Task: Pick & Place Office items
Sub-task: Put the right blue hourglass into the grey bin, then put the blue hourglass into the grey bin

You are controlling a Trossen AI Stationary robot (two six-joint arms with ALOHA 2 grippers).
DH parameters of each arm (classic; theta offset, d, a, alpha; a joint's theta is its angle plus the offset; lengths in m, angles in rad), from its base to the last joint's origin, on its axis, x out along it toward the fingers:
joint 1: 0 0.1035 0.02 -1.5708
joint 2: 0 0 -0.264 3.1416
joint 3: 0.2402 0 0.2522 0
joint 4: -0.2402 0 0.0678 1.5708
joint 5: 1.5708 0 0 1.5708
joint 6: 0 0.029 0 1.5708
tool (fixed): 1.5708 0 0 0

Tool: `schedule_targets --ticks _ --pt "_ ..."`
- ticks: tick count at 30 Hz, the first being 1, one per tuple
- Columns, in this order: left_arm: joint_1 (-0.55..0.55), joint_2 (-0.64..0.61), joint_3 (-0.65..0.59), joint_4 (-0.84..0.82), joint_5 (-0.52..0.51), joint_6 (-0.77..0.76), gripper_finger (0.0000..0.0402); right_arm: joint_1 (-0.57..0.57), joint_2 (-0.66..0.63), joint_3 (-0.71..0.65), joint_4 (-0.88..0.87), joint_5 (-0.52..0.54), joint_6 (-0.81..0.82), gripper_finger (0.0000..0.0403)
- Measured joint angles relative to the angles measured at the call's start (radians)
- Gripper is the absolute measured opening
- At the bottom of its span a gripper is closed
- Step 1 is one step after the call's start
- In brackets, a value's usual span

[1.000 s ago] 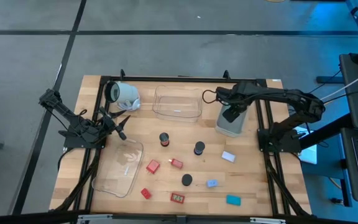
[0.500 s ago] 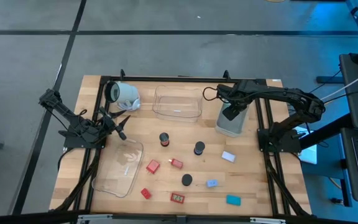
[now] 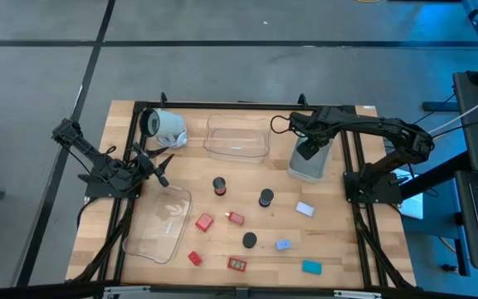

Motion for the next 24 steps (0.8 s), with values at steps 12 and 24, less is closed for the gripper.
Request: schedule_targets --ticks 12,24 --pt "0.000 0.000 0.000 0.000 0.000 0.000 0.0143 0.000 0.000 0.004 -0.016 0.019 0.001 0.0292" --pt "0.000 0.000 0.000 0.000 0.000 0.000 0.0143 0.058 -0.001 0.230 -0.212 -0.036 0.127 0.0276"
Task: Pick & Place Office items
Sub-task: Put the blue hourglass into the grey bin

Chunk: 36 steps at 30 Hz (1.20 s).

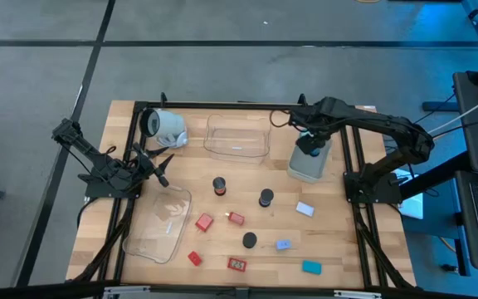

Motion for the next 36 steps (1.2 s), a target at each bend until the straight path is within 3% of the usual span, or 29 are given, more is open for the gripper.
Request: schedule_targets --ticks 11,18,26,30,36 --pt "0.000 0.000 0.000 0.000 0.000 0.000 0.0143 0.291 0.000 0.027 0.345 -0.127 0.035 0.0274" --pt "0.000 0.000 0.000 0.000 0.000 0.000 0.0143 0.447 0.001 0.026 0.478 -0.132 0.115 0.0276" --pt "0.000 0.000 0.000 0.000 0.000 -0.030 0.0143 0.579 0.050 0.024 0.517 -0.123 0.161 0.0325" --pt "0.000 0.000 0.000 0.000 0.000 -0.031 0.0143 0.632 0.107 0.024 0.526 -0.126 0.058 0.0344" --pt "0.000 0.000 0.000 0.000 0.000 -0.037 0.0143 0.704 0.173 0.024 0.530 -0.032 -0.083 0.0336"
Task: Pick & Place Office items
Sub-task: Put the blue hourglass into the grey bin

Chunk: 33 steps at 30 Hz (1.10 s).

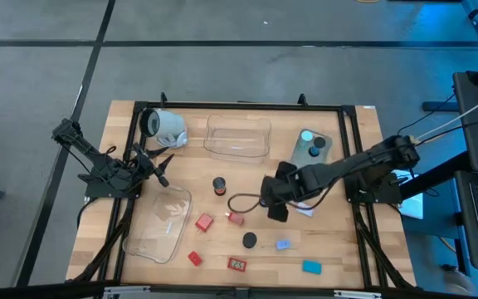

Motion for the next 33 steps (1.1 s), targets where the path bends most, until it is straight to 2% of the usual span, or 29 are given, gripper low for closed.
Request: schedule_targets --ticks 10,13,18,26,33 --pt "0.000 0.000 0.000 0.000 0.000 0.001 0.0143 0.002 0.010 0.000 0.003 0.027 0.009 0.0316" --pt "0.000 0.000 0.000 0.000 0.000 0.001 0.0143 -0.001 0.010 -0.022 0.063 0.033 0.010 0.0316" --pt "0.000 0.000 0.000 0.000 0.000 0.002 0.0143 -0.001 0.010 -0.073 0.133 -0.026 0.012 0.0316" --pt "0.000 0.000 0.000 0.000 0.000 0.003 0.0143 -0.013 0.010 -0.157 0.227 -0.018 0.021 0.0316" --pt "0.000 0.000 0.000 0.000 0.000 0.003 0.0143 -0.025 0.010 -0.171 0.264 -0.018 0.020 0.0316"
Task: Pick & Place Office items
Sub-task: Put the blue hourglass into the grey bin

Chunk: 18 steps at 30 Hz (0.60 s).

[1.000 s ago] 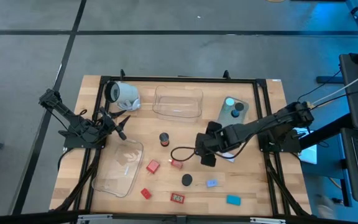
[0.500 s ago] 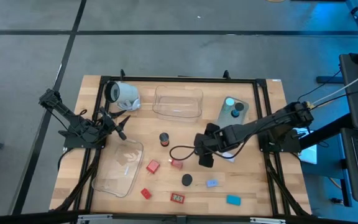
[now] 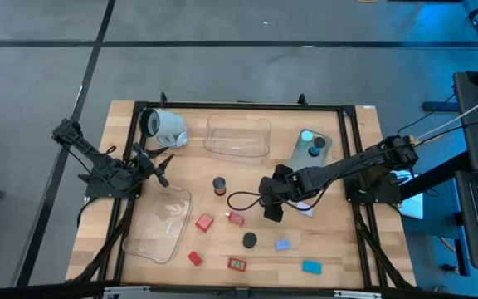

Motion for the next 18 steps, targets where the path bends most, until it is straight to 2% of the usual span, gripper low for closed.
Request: schedule_targets --ticks 8,18 --pt "0.000 0.000 0.000 0.000 0.000 0.000 0.0143 0.000 0.000 0.000 0.032 0.000 0.000 0.0304" --pt "0.000 0.000 0.000 0.000 0.000 0.000 0.0143 0.000 0.000 0.000 0.033 -0.027 -0.001 0.0215"
